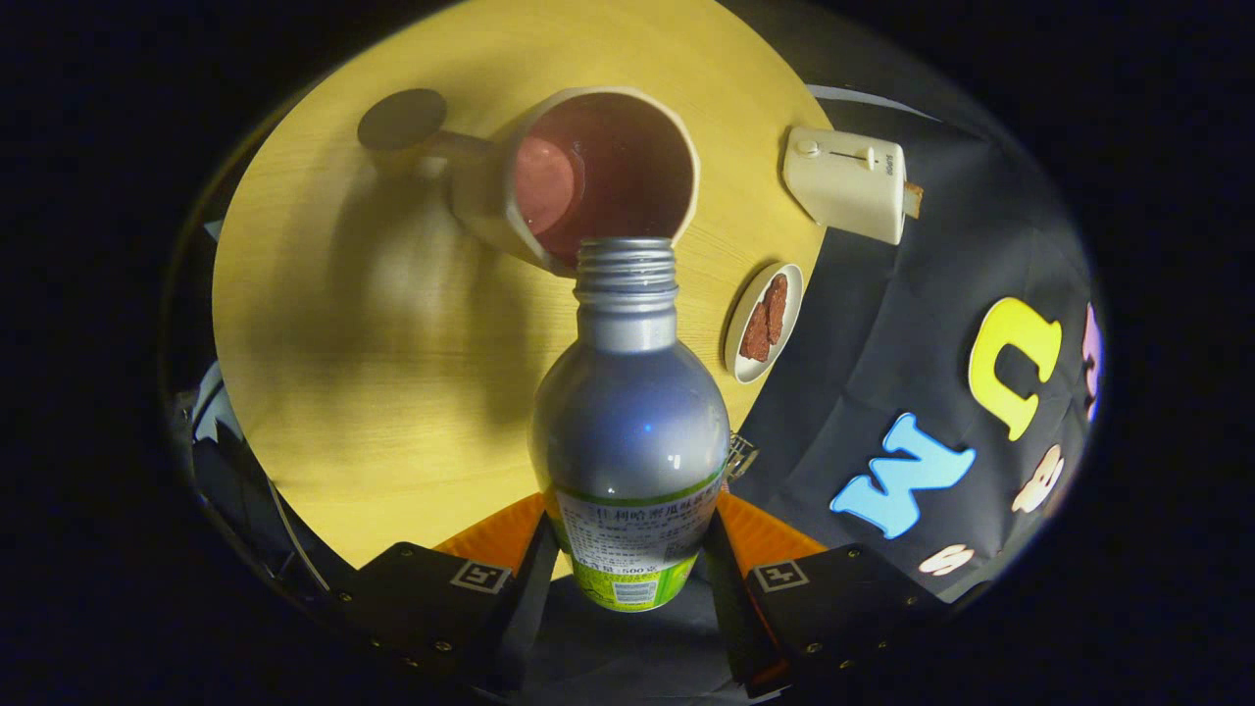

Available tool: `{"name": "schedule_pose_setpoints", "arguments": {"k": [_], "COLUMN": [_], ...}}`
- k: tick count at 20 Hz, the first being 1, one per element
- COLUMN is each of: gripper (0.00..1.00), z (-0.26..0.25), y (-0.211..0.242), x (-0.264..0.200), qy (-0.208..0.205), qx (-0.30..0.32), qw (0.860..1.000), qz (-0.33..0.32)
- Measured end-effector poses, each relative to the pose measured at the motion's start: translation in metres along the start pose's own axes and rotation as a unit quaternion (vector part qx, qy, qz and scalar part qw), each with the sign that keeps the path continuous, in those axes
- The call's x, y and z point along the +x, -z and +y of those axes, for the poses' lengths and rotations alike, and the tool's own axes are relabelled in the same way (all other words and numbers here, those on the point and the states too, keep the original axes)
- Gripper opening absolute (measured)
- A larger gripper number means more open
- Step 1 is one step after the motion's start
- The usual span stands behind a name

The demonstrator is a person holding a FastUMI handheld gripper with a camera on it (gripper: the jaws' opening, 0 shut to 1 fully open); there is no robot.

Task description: Take the bottle from table, then pour the juice into the cup, finally place the bottle on the coaster

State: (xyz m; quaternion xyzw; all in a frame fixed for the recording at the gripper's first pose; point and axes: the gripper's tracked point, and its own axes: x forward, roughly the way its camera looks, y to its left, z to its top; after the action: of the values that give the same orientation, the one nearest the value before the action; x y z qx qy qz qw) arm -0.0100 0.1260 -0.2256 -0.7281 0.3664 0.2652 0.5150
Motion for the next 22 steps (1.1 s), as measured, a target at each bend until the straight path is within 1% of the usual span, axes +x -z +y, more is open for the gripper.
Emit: {"name": "schedule_pose_setpoints", "arguments": {"k": [3, 6, 8, 10, 12, 14, 17, 19, 22], "gripper": [0.75, 0.75, 0.75, 0.75, 0.75, 0.75, 0.75, 0.75, 0.75], "z": [0.012, 0.016, 0.021, 0.028, 0.035, 0.041, 0.049, 0.05, 0.045], "y": [-0.002, -0.006, -0.005, -0.002, -0.001, -0.003, -0.009, -0.014, -0.015], "x": [0.005, 0.009, 0.013, 0.015, 0.017, 0.02, 0.022, 0.022, 0.025], "qy": [-0.017, -0.015, -0.021, -0.034, -0.049, -0.067, -0.093, -0.107, -0.11], "qx": [0.055, 0.093, 0.128, 0.174, 0.221, 0.268, 0.342, 0.375, 0.411], "qw": [0.998, 0.993, 0.988, 0.978, 0.965, 0.949, 0.917, 0.899, 0.877], "qz": [-0.032, -0.067, -0.09, -0.11, -0.13, -0.151, -0.181, -0.201, -0.224]}}
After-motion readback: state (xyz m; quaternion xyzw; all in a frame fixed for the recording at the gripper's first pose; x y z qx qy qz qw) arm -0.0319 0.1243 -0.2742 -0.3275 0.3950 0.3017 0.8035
